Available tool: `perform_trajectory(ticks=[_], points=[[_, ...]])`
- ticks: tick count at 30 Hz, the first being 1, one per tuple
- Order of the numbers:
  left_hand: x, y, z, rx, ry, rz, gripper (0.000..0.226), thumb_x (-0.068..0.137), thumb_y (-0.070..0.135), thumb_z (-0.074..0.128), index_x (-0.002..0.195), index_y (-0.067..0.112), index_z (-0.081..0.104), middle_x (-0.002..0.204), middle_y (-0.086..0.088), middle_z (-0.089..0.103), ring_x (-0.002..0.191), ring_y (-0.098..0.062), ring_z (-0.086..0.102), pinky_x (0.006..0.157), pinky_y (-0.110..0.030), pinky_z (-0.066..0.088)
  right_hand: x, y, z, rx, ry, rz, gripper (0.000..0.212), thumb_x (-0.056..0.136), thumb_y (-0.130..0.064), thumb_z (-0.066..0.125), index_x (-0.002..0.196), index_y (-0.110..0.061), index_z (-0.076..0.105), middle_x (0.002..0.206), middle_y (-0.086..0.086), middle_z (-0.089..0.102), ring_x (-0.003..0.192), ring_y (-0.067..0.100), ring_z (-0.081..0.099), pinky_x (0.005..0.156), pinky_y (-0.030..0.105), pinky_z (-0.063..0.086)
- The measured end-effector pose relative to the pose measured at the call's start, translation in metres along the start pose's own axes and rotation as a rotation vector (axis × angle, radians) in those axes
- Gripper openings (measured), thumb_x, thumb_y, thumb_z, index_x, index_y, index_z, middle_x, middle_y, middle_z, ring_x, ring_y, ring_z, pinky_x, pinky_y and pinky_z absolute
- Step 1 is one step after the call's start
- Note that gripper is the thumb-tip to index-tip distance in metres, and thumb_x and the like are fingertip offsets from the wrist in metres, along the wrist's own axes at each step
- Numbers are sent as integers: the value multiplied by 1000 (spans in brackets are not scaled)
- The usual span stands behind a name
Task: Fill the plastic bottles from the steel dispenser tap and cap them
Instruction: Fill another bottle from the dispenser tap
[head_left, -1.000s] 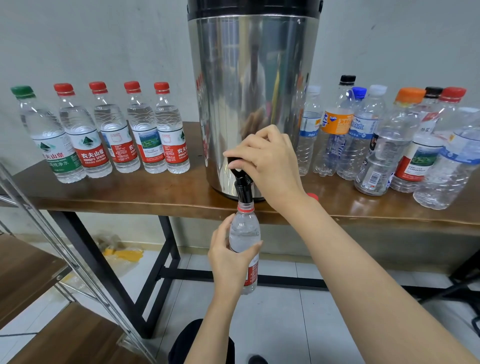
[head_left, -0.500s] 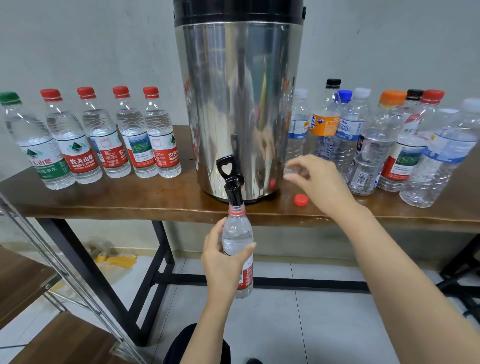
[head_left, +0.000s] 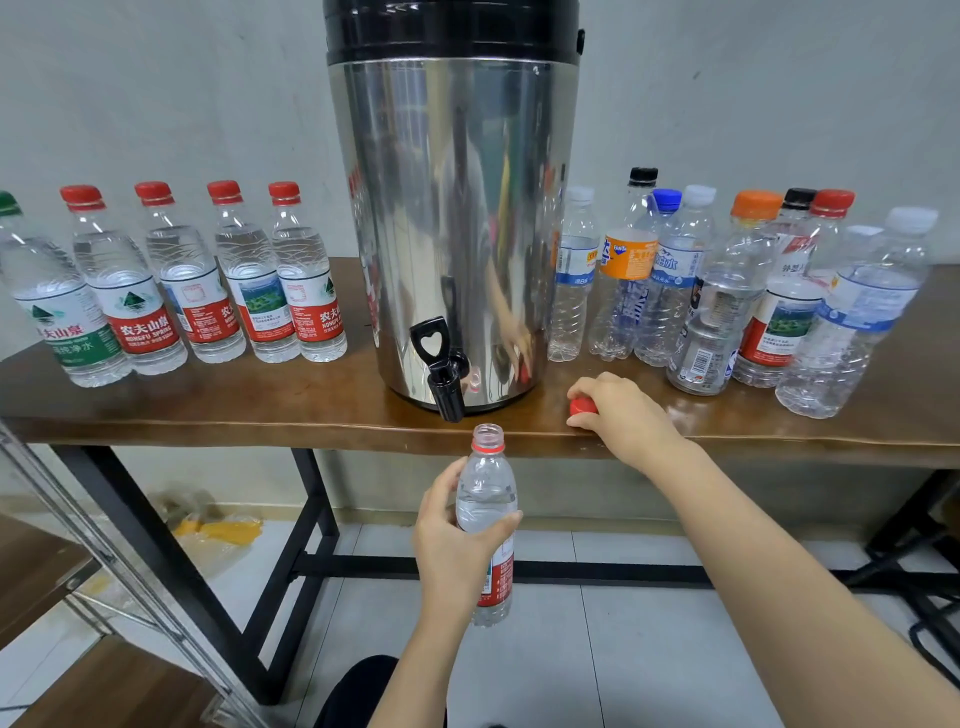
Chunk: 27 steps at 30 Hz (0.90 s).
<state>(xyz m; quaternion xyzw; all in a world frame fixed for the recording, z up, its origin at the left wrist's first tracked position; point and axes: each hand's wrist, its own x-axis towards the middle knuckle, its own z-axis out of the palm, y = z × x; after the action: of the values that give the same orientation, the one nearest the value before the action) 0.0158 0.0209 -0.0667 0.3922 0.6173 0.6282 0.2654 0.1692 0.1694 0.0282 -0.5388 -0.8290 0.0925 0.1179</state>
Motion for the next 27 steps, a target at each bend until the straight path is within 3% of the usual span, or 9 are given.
perform_trajectory(ticks=[4,7,10,12,14,22,25,27], points=[[-3,12,6,12,-44,34,65,69,16,89,111,51,53,115,23,61,104,-1,62,68,-7,49,-2,8,0,110,41,-21,26,94,-21,66,119,-15,62,113,7,57,104,27,53,86,34,43],[-5,23,8,-20,-64,67,68,66,15,90,114,50,56,117,20,64,106,-2,63,78,-17,53,-11,1,-23,363,89,-136,29,89,-13,72,117,-19,66,98,-6,61,82,13,52,75,17,38],[-6,36,11,-55,-84,103,69,65,11,91,114,47,58,117,17,66,105,1,64,80,-20,55,-29,-19,-61,477,76,-333,32,86,-6,73,114,-22,69,101,-15,64,86,-5,56,78,1,37],[-8,43,13,-71,-105,117,69,65,10,90,115,46,59,117,17,66,103,2,64,77,-17,55,-40,-31,-82,470,11,-444,32,86,-4,72,115,-18,70,103,-18,64,89,-10,56,82,3,39],[-9,47,14,-84,-122,125,69,65,9,90,115,46,60,117,17,66,101,2,65,76,-16,55,-46,-40,-92,416,-54,-512,32,86,-6,72,116,-19,70,109,-11,67,98,-2,59,87,9,44],[-14,55,12,-73,-120,157,71,64,14,91,111,55,57,118,18,65,103,-3,65,78,-21,56,-46,-52,-90,308,-150,-560,32,86,-6,73,116,-16,71,112,1,67,105,12,63,95,24,48],[-14,55,10,-63,-117,164,70,64,16,91,114,53,58,119,18,65,106,-8,65,85,-29,59,-49,-55,-90,286,-152,-545,30,86,-11,75,115,-17,72,108,0,67,101,9,62,92,20,47],[-15,56,9,-59,-111,174,71,64,16,91,114,54,58,119,16,65,108,-11,65,87,-35,59,-51,-59,-91,255,-116,-507,28,82,-23,78,109,-16,74,97,-3,67,86,5,60,80,16,48]])
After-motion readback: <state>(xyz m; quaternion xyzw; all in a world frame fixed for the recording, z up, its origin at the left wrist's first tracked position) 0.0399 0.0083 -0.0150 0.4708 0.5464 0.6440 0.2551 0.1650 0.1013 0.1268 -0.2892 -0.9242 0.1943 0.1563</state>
